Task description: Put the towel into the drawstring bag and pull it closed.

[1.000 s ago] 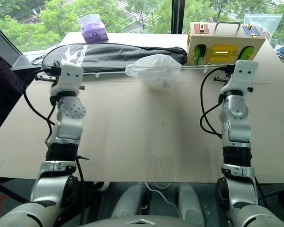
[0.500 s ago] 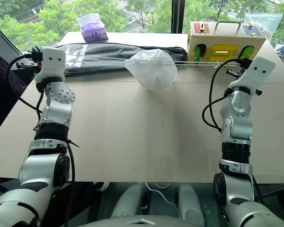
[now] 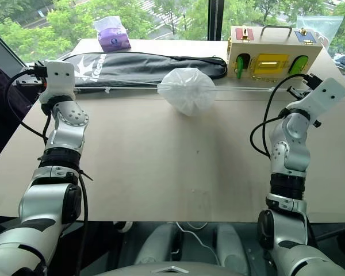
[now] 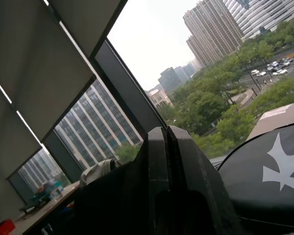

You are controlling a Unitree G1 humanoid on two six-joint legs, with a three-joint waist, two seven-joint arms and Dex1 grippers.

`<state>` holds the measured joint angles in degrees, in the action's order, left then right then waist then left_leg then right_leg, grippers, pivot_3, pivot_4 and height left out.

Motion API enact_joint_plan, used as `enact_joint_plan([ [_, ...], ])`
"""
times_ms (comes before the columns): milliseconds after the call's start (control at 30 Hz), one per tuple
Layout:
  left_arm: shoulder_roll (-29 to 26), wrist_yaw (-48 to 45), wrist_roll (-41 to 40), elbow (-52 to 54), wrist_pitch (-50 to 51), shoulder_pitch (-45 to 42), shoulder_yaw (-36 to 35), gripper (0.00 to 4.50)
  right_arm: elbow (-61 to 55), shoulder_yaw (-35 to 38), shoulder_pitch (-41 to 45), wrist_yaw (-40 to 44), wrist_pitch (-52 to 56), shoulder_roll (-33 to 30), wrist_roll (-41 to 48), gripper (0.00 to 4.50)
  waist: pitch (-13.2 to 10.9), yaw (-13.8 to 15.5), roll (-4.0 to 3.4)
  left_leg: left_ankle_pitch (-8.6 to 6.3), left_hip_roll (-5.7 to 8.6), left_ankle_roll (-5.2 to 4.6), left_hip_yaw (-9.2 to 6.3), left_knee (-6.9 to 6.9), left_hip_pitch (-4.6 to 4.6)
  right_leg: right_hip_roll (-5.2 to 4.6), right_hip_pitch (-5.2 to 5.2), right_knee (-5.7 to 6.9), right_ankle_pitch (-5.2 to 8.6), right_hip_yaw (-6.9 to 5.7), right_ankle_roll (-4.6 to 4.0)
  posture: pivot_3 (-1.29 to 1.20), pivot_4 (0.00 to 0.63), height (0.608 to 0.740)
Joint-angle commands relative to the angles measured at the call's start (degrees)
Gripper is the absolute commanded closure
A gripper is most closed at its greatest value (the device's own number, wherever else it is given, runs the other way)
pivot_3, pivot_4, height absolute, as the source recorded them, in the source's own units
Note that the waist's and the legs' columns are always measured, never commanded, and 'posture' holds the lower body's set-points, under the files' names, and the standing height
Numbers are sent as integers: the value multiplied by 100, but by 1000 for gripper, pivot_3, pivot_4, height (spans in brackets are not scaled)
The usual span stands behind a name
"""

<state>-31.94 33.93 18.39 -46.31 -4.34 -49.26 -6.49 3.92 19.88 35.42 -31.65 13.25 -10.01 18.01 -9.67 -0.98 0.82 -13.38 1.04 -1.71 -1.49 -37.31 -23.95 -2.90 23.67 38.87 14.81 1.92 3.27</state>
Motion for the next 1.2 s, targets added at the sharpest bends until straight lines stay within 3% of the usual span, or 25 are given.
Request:
enact_joint_plan([
  [33, -418, -381, -539, -357, -228, -91, -539, 4439, -32, 579, -74, 434, 94, -580, 103, 4500, 0, 1, 0, 0, 0, 0, 0, 0, 0, 0, 0, 0, 0, 0, 0, 0, 150, 740],
  [167, 170, -2931, -1449, -504, -944, -309, -199, 4439, -227, -507, -226, 2343, 751, -1177, 214, 4500, 0, 17, 0, 0, 11, -2, 2, -1, -1, -3, -3, -5, 0, -6, 0, 0, 150, 740],
  [300, 496, -5242, -1873, -52, -1020, -105, 332, 4439, -649, -720, -431, 3517, 1568, -1539, 778, 4500, 0, 17, 1, 0, 11, -3, -3, -3, -3, 2, -8, -7, 1, -11, 0, 0, 150, 740],
  [433, 361, -7312, -2235, 943, -689, 445, 875, 4439, -1181, -854, -753, 4711, 2258, -2215, 1171, 4500, -1, -52, -1, 0, 7, -4, 1, -5, -11, 4, -4, -9, 1, -5, 0, 0, 150, 740],
  [533, 202, -8052, -2560, 1513, -195, 669, 878, 4439, -1354, -760, -881, 5195, 2584, -2568, 1418, 4500, -2, -140, -1, 0, -6, -4, 0, -3, -13, 10, -4, -22, 2, -3, 0, 0, 150, 740],
  [567, 145, -8341, -2761, 1705, 46, 722, 820, 3917, -1395, -716, -925, 5365, 2727, -2696, 1523, 3741, -2, -148, -1, -1, -10, -5, 0, -3, -13, 12, -4, -23, 2, -2, 0, 0, 150, 740],
  [700, -246, -9394, -3410, 2343, 1098, 915, 697, 2004, -1641, -622, -1326, 6270, 3090, -3211, 1902, 1748, -2, -133, 0, -1, -19, -5, -7, -7, -9, 21, -6, -13, 2, -6, -1, 0, 150, 740],
  [833, -934, -10375, -3746, 2768, 2166, 1050, 814, 280, -1698, -599, -1839, 7130, 3080, -3837, 1919, 18, -2, -130, 0, -1, -18, -6, -5, -12, -8, 20, -14, -14, 2, -6, 0, 0, 150, 740],
  [867, -1106, -10557, -3713, 2804, 2239, 1062, 860, 74, -1646, -567, -1901, 7244, 3064, -3957, 1886, 0, -2, -135, 0, -1, -17, -6, -4, -13, -8, 19, -14, -15, 2, -6, 0, 0, 150, 740],
  [1200, -2190, -11669, -3210, 2277, 1923, 872, 1001, 73, -1536, -466, -2438, 8551, 3202, -4958, 1957, 0, -6, -107, 4, -2, -18, -6, -7, -18, 3, 20, -24, -11, 3, -11, 0, 0, 150, 740],
])
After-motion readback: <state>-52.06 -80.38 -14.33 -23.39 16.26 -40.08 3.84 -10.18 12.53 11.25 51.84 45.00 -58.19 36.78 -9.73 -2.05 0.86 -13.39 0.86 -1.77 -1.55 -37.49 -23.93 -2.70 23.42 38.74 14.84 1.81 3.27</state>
